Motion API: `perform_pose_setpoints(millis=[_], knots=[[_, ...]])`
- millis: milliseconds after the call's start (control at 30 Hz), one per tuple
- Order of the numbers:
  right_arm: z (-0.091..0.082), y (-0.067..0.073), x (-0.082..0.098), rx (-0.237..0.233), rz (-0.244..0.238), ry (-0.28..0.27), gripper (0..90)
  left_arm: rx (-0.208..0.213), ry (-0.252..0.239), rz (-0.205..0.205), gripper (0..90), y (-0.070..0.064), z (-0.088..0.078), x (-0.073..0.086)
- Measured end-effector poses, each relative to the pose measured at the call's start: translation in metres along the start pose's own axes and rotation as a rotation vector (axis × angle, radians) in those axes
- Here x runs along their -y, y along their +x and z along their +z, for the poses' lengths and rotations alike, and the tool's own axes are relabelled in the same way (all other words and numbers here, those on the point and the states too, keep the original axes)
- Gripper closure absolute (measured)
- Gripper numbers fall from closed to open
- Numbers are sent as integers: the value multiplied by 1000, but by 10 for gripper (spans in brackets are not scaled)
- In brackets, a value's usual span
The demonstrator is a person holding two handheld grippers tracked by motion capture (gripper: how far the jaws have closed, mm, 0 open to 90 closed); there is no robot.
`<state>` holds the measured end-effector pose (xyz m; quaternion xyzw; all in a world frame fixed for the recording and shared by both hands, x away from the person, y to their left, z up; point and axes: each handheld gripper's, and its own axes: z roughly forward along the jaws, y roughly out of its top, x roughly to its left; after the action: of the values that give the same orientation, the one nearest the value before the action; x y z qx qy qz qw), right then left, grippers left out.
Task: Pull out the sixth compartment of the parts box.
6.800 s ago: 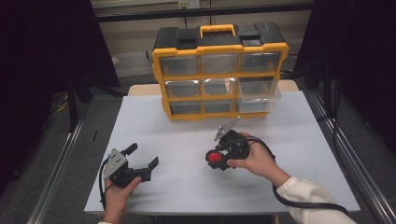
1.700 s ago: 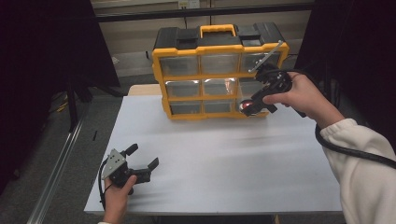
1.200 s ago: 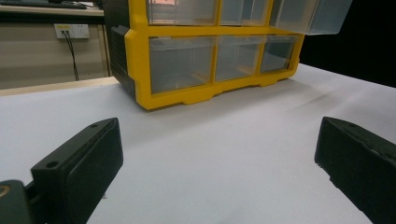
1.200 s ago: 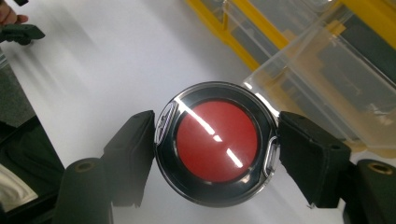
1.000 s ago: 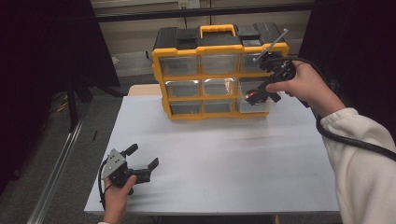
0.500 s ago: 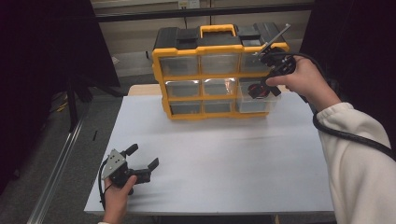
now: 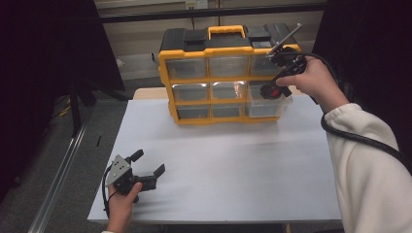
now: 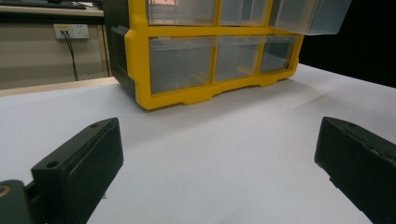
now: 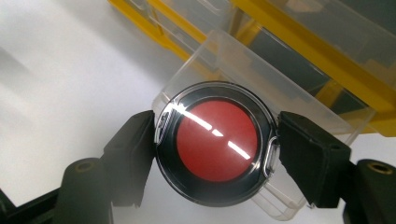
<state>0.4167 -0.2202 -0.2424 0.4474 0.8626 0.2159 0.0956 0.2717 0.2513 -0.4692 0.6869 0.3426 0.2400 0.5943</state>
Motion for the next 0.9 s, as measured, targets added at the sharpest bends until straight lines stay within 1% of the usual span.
perform_pose_setpoints(millis=[100, 167, 200, 267, 367, 400, 433, 500, 567, 633, 733, 800, 833, 867, 900], knots=[[2, -3, 0, 7, 11, -8, 300, -1, -7, -10, 12, -1, 0, 0], [4, -5, 0, 9, 18, 3, 300, -1, 1, 3, 12, 0, 0, 0], [5, -5, 0, 11, 20, -4, 300, -8, 1, 2, 12, 0, 0, 0], [6, -7, -1, 12, 25, 5, 300, -12, -1, -1, 12, 0, 0, 0], [9, -7, -2, 17, 42, 4, 300, -12, 3, 1, 12, 1, -1, 0], [10, -8, -2, 19, 37, 4, 300, -11, 3, 1, 12, 1, -1, 0], [12, -8, -3, 20, 35, 4, 300, -11, -3, -9, 12, 0, 0, 1], [14, -9, -3, 37, 42, 2, 300, -11, 3, 2, 12, 1, -1, 0], [17, -10, -4, 34, 42, 5, 300, -7, -2, -7, 12, 0, -1, 0], [20, -11, -4, 36, 55, 5, 300, -11, -5, -11, 12, 0, 0, 1], [23, -13, -3, 29, 55, 11, 300, -11, -4, -12, 12, 0, 0, 1], [25, -15, -3, 45, 56, 6, 300, -10, -6, -20, 12, -1, 0, 1], [25, -16, -3, 44, 65, 7, 300, -10, -6, -20, 12, -1, 0, 1], [25, -17, -3, 40, 62, 3, 300, -10, -5, -19, 12, -1, 0, 1], [26, -18, -2, 47, 65, -3, 300, -12, -3, -21, 12, -1, 0, 1]])
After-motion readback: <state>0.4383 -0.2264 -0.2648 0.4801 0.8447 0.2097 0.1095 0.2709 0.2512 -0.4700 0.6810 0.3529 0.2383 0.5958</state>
